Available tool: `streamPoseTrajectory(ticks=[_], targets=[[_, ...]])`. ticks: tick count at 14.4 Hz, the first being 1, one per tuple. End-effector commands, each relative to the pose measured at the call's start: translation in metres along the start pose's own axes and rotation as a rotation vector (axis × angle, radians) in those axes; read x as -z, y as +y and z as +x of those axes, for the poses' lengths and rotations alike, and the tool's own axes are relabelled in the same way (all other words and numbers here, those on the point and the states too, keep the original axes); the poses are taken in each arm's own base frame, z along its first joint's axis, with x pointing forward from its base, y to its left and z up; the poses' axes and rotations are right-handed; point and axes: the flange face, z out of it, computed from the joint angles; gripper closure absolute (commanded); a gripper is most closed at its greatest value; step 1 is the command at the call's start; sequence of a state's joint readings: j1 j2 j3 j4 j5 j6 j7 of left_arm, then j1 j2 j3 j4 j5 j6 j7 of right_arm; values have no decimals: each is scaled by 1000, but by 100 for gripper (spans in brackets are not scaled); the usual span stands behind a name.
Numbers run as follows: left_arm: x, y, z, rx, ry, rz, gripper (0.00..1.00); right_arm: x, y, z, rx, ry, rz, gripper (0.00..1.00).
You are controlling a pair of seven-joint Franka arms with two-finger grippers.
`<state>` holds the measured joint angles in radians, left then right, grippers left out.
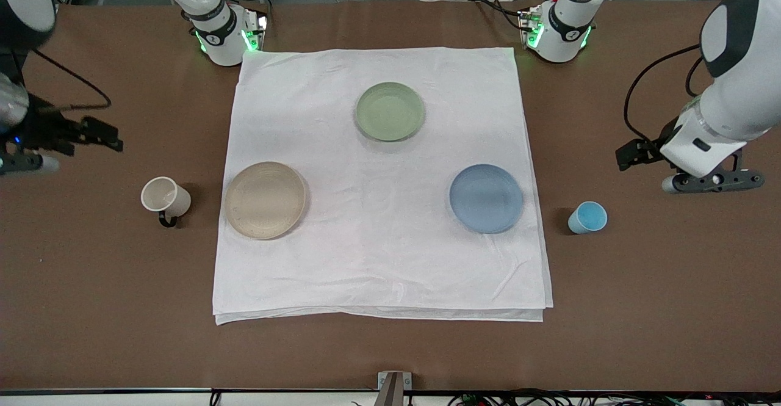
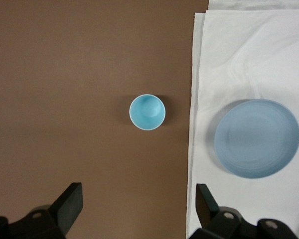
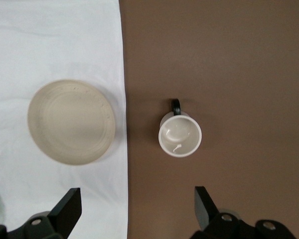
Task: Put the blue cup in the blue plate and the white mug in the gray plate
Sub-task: 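Reach the white mug with the right gripper while the left gripper reaches the blue cup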
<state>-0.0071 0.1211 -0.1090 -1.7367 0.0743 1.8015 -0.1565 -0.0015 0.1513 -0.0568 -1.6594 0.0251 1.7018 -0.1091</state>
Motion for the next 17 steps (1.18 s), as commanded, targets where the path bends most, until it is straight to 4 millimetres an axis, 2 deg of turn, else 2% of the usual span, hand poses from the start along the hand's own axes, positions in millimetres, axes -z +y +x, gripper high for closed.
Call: streamPoseTrajectory(ticks=[1,2,3,5,6,8,11,13,15,16,17], targets=[[-57,-16,3,33,27,6,0,-88,25,44,-26,-29,-6,0],[-79,-27,7,51,43,-2,0,-121,31,51,-35,-13,-11,0],[-98,-29,11,54,59,-9,0,-154,40,54,-50,9,-18,0],[-135,-34,20,68,62,-20,9,-197,50,51,-71,18,-14,0],[-148,-38,24,76,60,-24,10,-209,49,49,-71,14,-15,3],[-179,-40,29,82,58,-33,15,-228,50,48,-62,0,-16,8],[-216,-36,29,85,66,-46,26,-249,51,41,-40,-30,-12,26],[-235,-34,29,107,47,-49,29,-259,51,36,-39,-33,-13,44],[-248,-33,28,109,26,-49,37,-271,51,30,-40,-16,-17,51],[-252,-33,27,109,21,-49,43,-273,51,29,-41,-14,-17,58],[-254,-33,27,110,18,-49,49,-272,51,29,-39,-15,-17,74]])
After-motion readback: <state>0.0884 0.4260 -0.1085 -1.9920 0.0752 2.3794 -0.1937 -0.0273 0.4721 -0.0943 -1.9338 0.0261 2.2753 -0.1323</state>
